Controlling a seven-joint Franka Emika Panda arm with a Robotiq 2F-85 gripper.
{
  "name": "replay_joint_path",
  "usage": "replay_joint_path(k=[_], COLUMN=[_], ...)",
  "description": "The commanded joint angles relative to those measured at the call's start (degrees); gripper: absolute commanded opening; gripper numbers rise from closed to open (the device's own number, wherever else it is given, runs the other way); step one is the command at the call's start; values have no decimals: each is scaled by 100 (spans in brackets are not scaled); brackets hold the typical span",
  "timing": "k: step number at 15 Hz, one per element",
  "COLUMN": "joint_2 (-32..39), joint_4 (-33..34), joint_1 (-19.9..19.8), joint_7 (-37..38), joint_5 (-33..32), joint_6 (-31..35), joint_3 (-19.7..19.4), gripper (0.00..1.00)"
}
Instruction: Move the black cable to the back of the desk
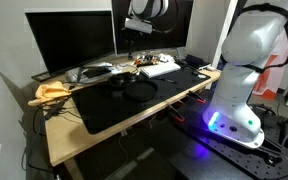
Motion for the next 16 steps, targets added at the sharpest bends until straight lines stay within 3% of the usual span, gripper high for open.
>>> replay_joint_path(k=[1,16], joint_2=[425,1670], joint_4=[339,966], joint_1=[-79,223], joint_7=[457,1730], joint_5=[-394,-1598], joint_6=[261,1030], joint_3=[8,-419], gripper=[3,3])
